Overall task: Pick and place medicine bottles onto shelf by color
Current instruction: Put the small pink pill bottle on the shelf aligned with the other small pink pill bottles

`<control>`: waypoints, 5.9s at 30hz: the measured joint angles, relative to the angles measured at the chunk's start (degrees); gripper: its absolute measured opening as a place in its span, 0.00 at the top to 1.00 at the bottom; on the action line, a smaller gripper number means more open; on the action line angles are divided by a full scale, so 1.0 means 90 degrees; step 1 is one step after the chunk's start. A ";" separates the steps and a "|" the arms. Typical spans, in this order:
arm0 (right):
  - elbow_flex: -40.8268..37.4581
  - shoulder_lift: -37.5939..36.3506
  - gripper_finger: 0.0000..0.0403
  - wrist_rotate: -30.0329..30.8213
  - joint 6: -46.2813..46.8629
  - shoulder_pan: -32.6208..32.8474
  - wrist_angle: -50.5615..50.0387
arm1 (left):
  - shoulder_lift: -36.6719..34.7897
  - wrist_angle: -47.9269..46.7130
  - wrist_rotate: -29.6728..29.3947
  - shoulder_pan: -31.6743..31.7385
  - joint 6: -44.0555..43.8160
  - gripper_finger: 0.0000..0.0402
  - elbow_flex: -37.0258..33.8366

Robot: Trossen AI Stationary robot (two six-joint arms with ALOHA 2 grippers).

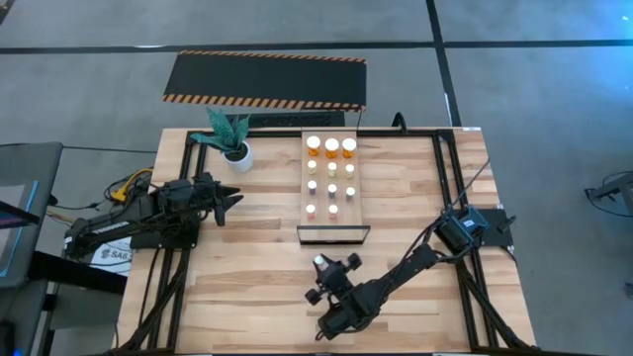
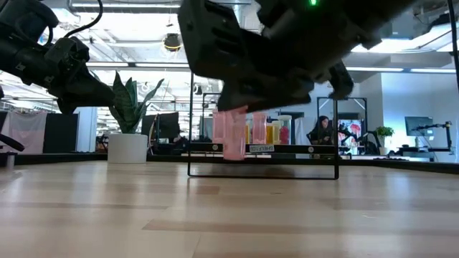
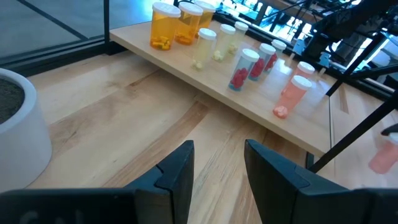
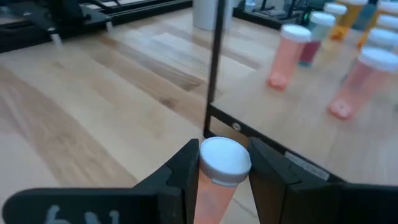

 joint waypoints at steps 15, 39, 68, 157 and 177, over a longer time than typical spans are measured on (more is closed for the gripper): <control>-0.0340 0.0000 0.68 0.0009 0.0523 -0.0005 -0.0237 | -0.0001 -0.0002 0.0000 0.0001 0.0000 0.68 -0.0001; -0.0337 0.0010 0.68 -0.0496 0.0451 -0.0344 -0.0446 | -0.0002 -0.0002 0.0000 0.0001 0.0000 0.68 -0.0001; -0.0332 0.0010 0.44 -0.0496 0.0443 -0.0334 -0.0449 | -0.0002 0.0000 0.0000 0.0000 0.0000 0.68 -0.0001; 0.2563 0.0000 0.06 -0.6779 0.2471 -0.1981 -0.3764 | -0.0002 -0.0002 0.0000 0.0000 0.0000 0.68 0.0001; 0.2016 0.0021 0.06 -0.6017 0.3884 -0.1999 -0.3508 | -0.0002 0.0000 0.0000 0.0002 0.0000 0.68 0.0001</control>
